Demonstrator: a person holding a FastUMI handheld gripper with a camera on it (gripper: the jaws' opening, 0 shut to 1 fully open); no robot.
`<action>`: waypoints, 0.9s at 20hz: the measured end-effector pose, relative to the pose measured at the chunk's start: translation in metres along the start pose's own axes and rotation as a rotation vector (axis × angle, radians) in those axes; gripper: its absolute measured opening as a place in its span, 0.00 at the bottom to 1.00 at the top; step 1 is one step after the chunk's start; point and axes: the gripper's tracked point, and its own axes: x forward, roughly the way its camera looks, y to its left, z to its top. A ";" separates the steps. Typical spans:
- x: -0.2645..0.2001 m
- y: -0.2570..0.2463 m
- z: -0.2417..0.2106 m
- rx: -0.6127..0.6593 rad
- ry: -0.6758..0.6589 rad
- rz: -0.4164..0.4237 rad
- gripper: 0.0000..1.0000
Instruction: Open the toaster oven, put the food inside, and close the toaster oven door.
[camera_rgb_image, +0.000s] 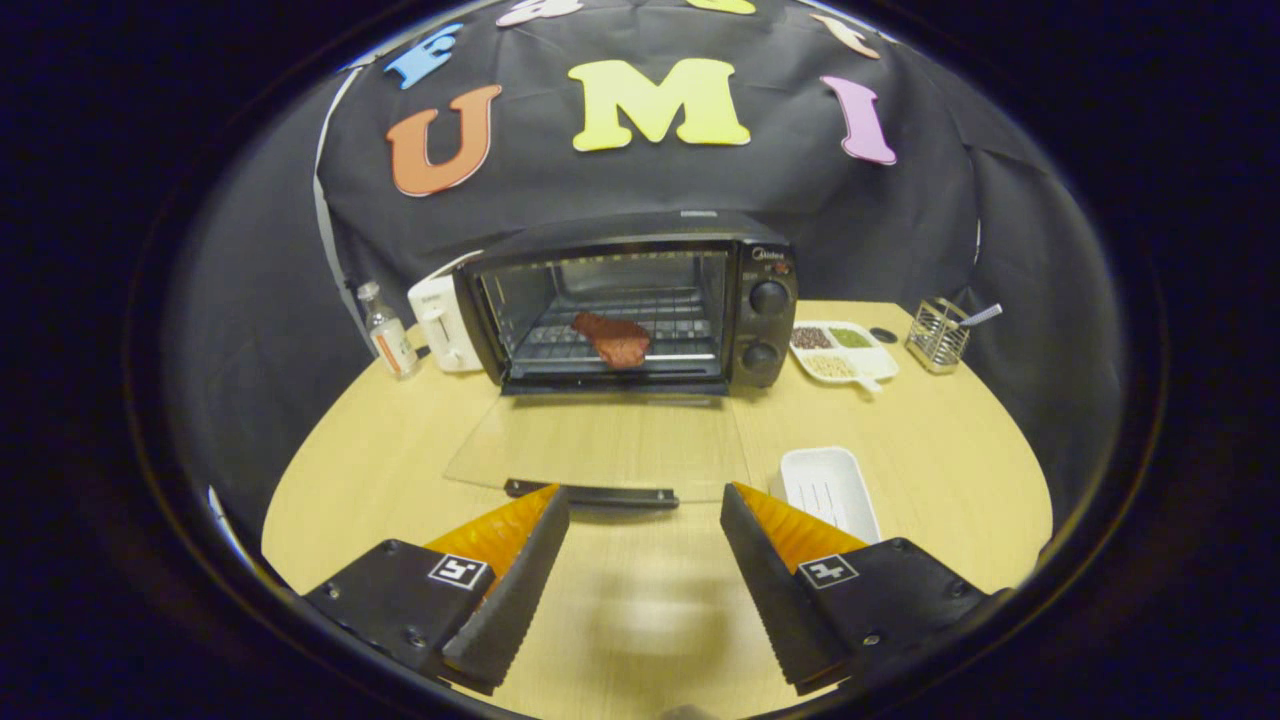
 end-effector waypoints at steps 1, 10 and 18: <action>0.002 -0.001 -0.007 -0.003 0.008 -0.001 0.98; 0.058 0.019 -0.054 -0.015 0.109 0.022 0.98; 0.093 0.031 -0.047 -0.079 0.121 0.028 0.98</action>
